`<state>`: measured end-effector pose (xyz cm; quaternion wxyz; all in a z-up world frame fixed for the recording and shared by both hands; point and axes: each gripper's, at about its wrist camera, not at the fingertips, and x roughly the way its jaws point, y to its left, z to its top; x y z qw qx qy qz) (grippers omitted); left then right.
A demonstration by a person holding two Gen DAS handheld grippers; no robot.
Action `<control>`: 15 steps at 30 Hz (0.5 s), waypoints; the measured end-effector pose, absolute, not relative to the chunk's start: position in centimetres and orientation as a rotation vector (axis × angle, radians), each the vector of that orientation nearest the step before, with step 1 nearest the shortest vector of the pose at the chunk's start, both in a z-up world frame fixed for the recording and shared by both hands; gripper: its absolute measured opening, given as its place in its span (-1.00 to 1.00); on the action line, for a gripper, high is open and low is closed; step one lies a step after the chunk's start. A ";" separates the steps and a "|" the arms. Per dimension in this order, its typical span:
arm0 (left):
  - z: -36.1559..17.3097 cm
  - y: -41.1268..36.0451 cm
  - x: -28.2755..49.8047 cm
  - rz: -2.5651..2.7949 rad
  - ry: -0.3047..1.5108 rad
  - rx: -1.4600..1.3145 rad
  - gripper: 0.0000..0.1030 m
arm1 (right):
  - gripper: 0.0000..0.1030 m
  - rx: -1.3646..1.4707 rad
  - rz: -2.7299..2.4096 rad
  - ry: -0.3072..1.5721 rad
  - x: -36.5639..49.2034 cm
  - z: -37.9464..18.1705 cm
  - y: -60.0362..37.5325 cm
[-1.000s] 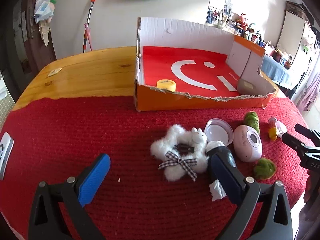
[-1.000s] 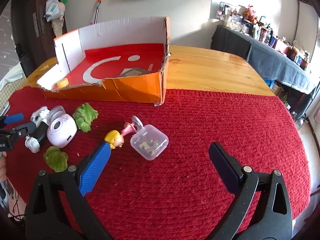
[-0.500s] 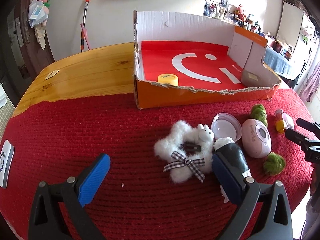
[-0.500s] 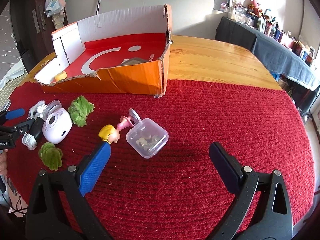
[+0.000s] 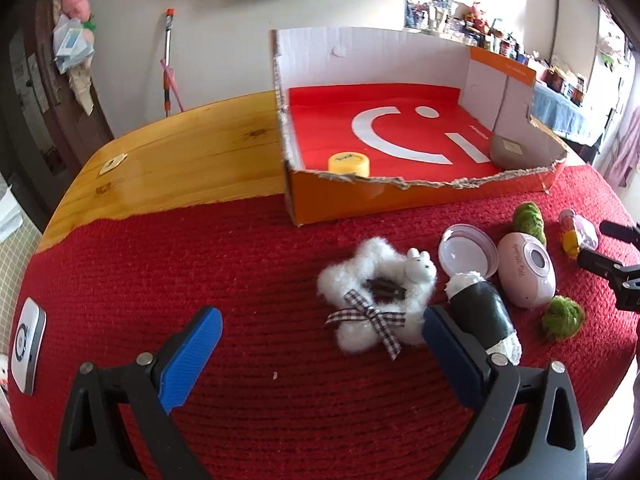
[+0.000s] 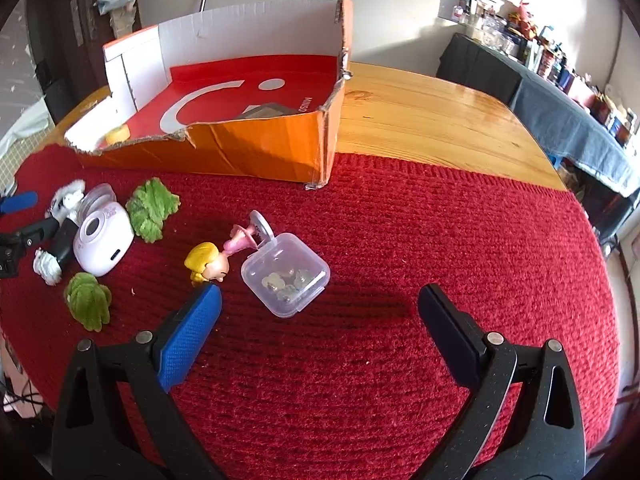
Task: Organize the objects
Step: 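Move left tool toward white fluffy plush while right tool approaches clear container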
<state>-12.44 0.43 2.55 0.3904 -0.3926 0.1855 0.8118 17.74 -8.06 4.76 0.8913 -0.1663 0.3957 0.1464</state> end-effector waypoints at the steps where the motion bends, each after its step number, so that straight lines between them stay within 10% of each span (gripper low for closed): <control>1: 2.5 0.6 -12.4 2.057 0.479 -0.992 0.94 | 0.95 -0.359 0.302 0.814 17.7 4.8 -7.9; 5: 2.2 1.3 -12.2 2.009 0.489 -0.989 0.70 | 0.82 -0.378 0.314 0.804 17.8 4.9 -7.5; 15: 2.5 1.2 -11.6 1.920 0.438 -0.938 -0.10 | -0.21 -0.323 0.391 0.810 17.7 5.0 -7.4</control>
